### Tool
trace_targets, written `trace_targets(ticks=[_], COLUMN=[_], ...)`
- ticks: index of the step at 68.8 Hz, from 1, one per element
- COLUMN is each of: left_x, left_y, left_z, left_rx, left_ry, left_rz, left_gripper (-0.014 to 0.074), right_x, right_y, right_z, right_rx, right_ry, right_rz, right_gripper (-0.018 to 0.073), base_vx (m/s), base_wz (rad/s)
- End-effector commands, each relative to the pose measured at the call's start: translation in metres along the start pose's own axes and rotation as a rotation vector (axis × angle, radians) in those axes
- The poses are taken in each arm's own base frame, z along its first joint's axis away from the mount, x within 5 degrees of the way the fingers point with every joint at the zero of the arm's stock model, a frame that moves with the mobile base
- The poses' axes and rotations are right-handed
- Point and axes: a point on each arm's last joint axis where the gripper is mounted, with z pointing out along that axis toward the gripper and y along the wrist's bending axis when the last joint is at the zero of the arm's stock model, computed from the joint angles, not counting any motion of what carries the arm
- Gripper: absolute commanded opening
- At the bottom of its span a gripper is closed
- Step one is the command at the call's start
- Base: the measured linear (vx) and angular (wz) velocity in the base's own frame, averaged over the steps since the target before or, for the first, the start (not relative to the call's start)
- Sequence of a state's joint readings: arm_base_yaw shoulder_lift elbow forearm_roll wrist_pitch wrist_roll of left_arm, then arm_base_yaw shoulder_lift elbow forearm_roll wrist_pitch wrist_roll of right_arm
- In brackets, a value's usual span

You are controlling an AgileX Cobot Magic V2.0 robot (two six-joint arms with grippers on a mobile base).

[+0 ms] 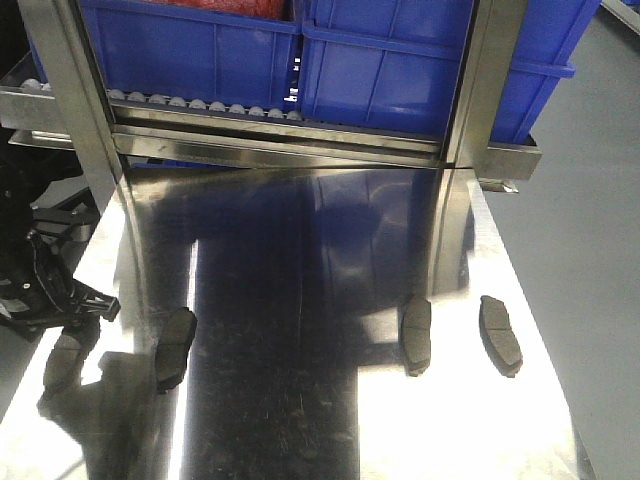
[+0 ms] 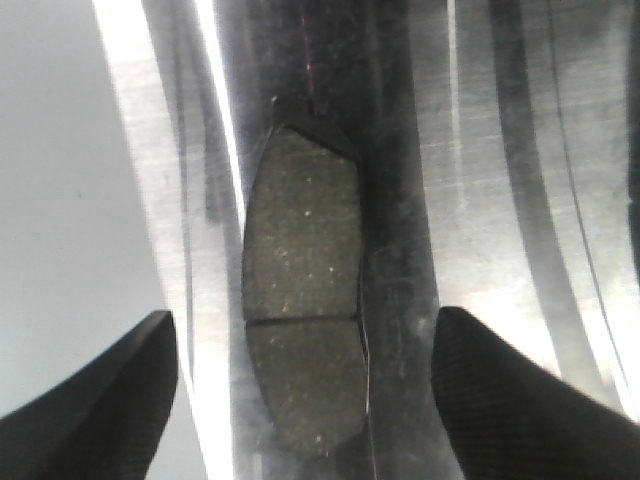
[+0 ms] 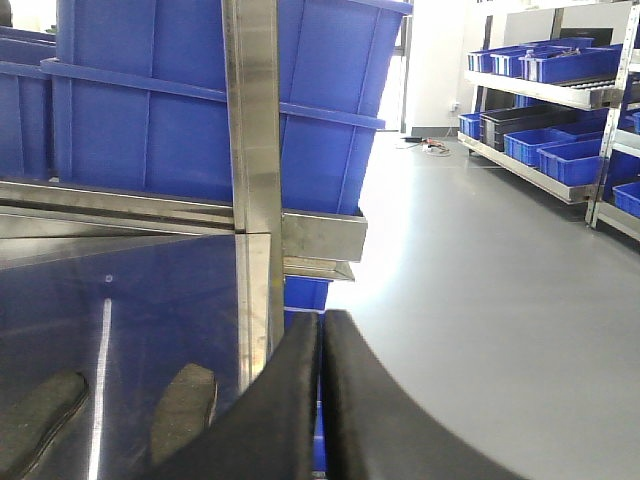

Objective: Move and align brake pads A on conveyor
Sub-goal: 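Close the left gripper on the brake pad and lift it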

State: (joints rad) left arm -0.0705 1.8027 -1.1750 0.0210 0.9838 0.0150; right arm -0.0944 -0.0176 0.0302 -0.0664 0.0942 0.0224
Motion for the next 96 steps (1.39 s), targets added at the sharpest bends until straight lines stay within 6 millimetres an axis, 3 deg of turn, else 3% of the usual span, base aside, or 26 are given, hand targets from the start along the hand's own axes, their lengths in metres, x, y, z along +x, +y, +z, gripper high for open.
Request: trace_targets(ticks=[1,37,45,50,56,65,74,84,96], left_x=[-0.006,-0.011,-0.011,-0.011,-0.012,-0.010,0.001,0.026,0.067], left_y=[-0.001,-0.004,-0.003,-0.002,-0.002,-0.002,-0.002,-0.002,-0.002], left_z=[-0.016,0.016,0.014,0.010,-0.003,-0.031,-0.074,-0.121,-0.147], left_rx=[0.007,0.034,0.023,0.018,0.018,0.025,0.029,0.028,0.030], left_ry=[-0.078,0.023,0.008,-0.011,-0.067,-0.185,-0.342,-0.548,-0.731], left_rz=[-0.012,-0.048,-0.041,-0.043,-0.049,-0.069,-0.069,-0.065,-0.066], left_gripper=[0.0519,0.0358,0.0251,0.0125,-0.0008,-0.0007,-0.0007,-0.0006,-0.0006], right_x=[-0.006,-0.006,-0.006,-0.006,-0.006,-0.006,-0.006,-0.006,-0.006], right_y=[0.000,0.000,0.000,0.000,0.000,0.000,0.000,0.000,0.000], right_z=[-0.001,-0.001,-0.001,-0.001,-0.001,-0.001,-0.001,-0.001,-0.001], right_rx=[0.001,0.001,0.001,0.001,0.001,0.001,0.001,0.001,0.001], right_ry=[-0.078,-0.078,-0.078,-0.078,-0.078,-0.078,-0.078,-0.078,-0.078], right_rz=[-0.013,-0.013,-0.013,-0.013,-0.013,-0.013,-0.013,-0.013,-0.013], right_gripper=[-0.0010,-0.0010,-0.0010,-0.0010,-0.0010,-0.0010,-0.0010,-0.0010,-0.0010], base_vx=[0.00,0.00,0.00,0.00,0.00,0.00,0.00,0.00,0.00], base_wz=[0.00,0.00,0.00,0.00,0.00,0.00,0.00,0.00,0.00])
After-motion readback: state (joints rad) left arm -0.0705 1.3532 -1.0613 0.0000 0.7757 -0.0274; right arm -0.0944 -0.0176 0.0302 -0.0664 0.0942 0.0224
